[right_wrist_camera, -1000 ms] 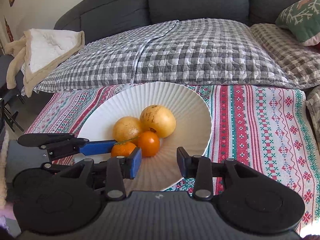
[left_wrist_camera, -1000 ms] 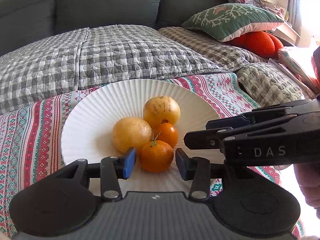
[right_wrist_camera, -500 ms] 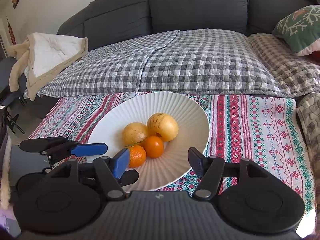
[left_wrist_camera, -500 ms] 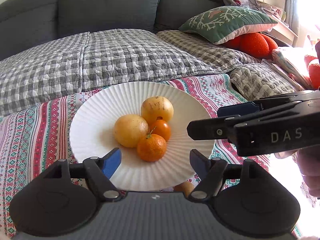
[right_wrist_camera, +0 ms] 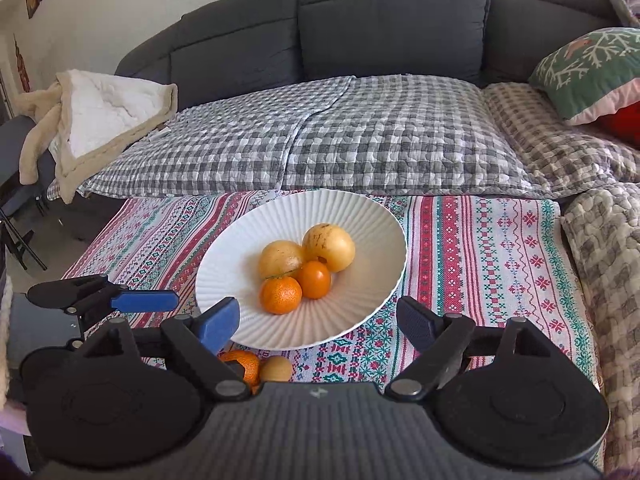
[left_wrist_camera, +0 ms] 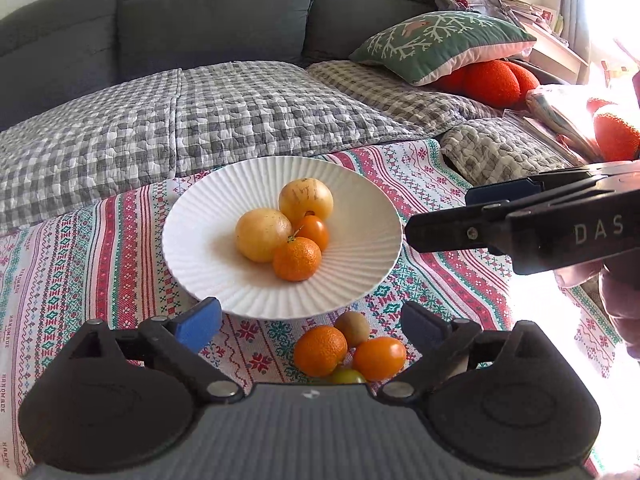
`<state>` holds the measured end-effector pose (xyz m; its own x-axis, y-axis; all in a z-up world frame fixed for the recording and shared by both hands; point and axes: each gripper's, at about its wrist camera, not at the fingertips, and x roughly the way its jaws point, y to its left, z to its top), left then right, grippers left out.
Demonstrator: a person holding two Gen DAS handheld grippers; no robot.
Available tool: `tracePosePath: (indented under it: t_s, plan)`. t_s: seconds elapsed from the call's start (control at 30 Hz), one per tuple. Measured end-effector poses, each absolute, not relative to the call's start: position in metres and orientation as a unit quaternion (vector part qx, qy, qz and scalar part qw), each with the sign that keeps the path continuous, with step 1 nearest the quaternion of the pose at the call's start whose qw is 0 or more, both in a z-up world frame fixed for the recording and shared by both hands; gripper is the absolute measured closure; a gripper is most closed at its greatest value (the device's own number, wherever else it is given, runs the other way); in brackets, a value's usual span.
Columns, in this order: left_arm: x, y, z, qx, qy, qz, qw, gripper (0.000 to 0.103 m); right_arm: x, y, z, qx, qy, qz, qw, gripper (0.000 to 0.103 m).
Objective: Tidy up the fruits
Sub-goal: 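Withdraw both open tools from the plate toward the remaining fruits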
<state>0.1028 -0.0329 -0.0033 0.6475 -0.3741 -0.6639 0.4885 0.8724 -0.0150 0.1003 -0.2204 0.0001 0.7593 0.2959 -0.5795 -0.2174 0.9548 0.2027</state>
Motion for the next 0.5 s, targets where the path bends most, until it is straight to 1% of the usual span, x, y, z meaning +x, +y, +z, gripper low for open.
tracePosePath:
  t_s: [0.07, 0.2, 0.5]
  plan:
    - [0.097, -0.03, -0.002, 0.084, 0.346, -0.234, 0.905, 0.016, 0.095, -0.22, 0.001, 0.06, 0.319, 0.134, 0.936, 0.016]
    - [0.087, -0.025, -0.001, 0.086, 0.351, -0.223, 0.905, 0.016, 0.087, -0.216, 0.001, 0.051, 0.322, 0.132, 0.936, 0.011]
    - [0.068, -0.008, -0.012, 0.091, 0.364, -0.216, 0.902, 0.016, 0.067, -0.205, -0.008, 0.02, 0.329, 0.137, 0.934, 0.005]
